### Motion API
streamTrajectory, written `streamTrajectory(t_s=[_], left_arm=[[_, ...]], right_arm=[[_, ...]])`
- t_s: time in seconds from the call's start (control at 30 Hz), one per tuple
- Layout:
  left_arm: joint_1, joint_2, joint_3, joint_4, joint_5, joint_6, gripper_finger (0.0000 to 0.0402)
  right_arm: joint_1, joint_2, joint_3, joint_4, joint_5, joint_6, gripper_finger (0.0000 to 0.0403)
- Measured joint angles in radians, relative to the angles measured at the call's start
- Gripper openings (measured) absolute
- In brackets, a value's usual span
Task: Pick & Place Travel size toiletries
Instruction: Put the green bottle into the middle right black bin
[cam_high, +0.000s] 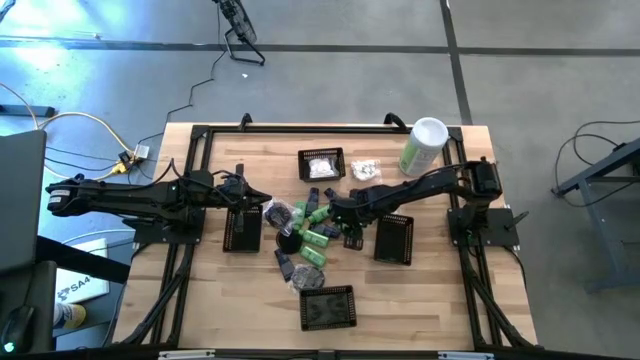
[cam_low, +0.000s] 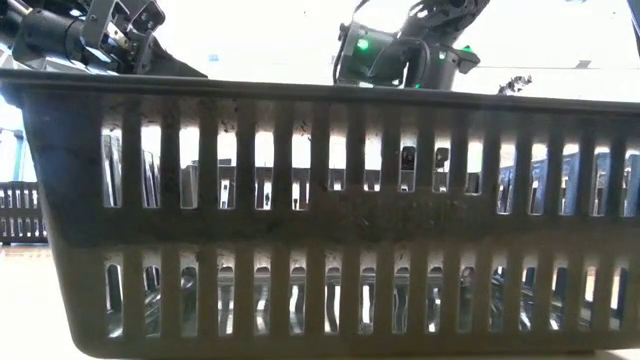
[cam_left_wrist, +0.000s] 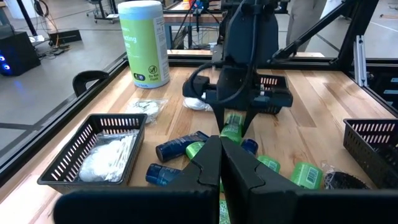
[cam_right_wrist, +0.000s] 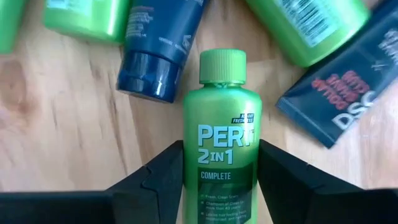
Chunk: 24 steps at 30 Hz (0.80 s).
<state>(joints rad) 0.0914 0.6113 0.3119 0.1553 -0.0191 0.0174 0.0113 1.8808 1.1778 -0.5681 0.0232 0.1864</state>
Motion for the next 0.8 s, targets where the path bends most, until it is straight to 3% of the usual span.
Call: streamTrajectory(t_s=[0.4,0.63,0.8], left_arm=[[0.000,0.000,0.000,0.006,0.000,0.000,0.0000],[0.000,0.000,0.000,0.006,0.000,0.000,0.0000],[0.000,0.000,0.000,0.002,0.000,0.000,0.0000]], right_arm=[[-0.007,-0.194,0.001,-0.121,0.005,0.079,0.0173],[-0.006,-0.335,0.001,-0.252,0.008,0.202,0.0173],[0.012,-0.406,0.001,-0.353,0.076,0.338,0.0174]])
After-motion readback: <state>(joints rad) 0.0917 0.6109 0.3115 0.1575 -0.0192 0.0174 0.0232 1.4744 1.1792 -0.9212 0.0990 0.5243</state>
